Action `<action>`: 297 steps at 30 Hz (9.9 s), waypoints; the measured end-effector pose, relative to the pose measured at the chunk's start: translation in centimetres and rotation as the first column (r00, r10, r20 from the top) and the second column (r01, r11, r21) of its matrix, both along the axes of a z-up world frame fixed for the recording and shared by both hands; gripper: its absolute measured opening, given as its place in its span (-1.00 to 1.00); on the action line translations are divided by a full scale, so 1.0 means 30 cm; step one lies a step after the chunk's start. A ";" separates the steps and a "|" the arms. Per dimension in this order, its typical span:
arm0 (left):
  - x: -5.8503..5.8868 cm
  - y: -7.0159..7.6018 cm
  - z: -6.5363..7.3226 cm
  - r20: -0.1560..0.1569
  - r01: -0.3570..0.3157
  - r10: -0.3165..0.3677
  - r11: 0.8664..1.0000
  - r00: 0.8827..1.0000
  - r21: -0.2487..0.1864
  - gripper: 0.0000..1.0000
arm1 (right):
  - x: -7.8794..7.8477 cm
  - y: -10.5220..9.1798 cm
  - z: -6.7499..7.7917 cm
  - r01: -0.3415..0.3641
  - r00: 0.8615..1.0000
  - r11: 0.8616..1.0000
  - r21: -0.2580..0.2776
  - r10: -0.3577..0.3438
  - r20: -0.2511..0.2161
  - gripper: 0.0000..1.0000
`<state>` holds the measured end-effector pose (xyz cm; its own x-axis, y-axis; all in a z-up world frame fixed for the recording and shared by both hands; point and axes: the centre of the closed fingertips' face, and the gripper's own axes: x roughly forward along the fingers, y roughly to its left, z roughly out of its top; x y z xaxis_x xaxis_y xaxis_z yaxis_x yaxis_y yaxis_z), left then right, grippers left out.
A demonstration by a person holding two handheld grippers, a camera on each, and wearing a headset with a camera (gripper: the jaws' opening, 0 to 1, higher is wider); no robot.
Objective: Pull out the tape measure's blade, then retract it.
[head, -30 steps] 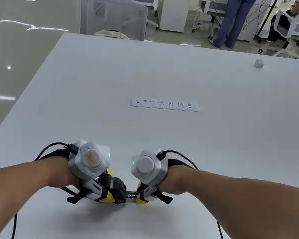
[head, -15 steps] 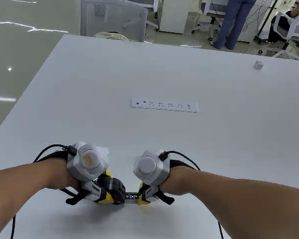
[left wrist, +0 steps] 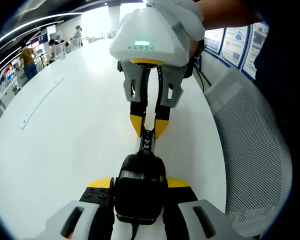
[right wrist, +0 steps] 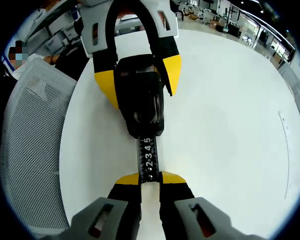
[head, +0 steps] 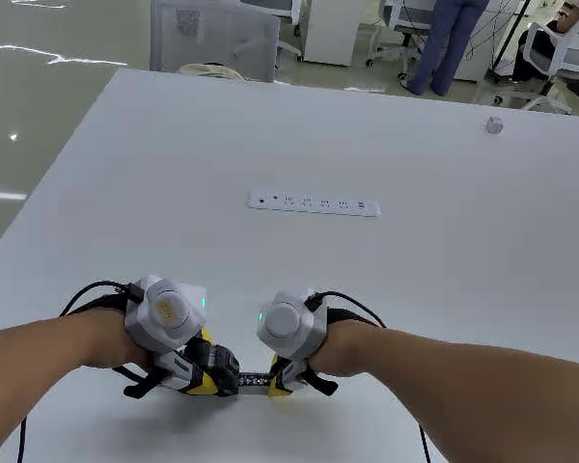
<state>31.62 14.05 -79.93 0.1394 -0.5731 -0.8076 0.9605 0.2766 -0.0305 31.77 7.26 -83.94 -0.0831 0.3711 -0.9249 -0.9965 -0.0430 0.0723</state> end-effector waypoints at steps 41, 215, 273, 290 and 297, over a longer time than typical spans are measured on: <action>0.001 0.000 -0.001 0.008 -0.010 0.010 1.000 1.000 -0.009 -0.32 | 0.007 -0.060 0.000 0.011 1.000 1.000 -0.006 -0.011 0.008 -0.77; 0.007 -0.003 0.000 0.022 -0.054 0.054 0.998 0.998 -0.025 -0.32 | 0.039 -0.362 0.002 0.088 0.996 0.994 -0.062 -0.087 0.025 -0.77; 0.007 -0.003 0.001 0.019 -0.059 0.060 0.998 0.998 -0.028 -0.32 | 0.046 -0.465 0.004 0.107 0.994 0.990 -0.089 -0.103 0.041 -0.77; 0.006 -0.002 0.001 0.020 -0.059 0.059 0.998 0.998 -0.024 -0.32 | 0.046 -0.487 0.008 0.114 0.993 0.989 -0.098 -0.110 0.042 -0.77; 0.005 -0.002 0.002 0.019 -0.058 0.058 0.998 0.998 -0.026 -0.32 | 0.048 -0.494 0.006 0.116 0.993 0.988 -0.099 -0.113 0.042 -0.77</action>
<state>31.76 13.98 -79.87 0.1891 -0.5837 -0.7896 0.9434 0.3312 -0.0190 33.22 -7.57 -83.76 -0.0114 0.2811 -0.9596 -0.9964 0.0772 0.0345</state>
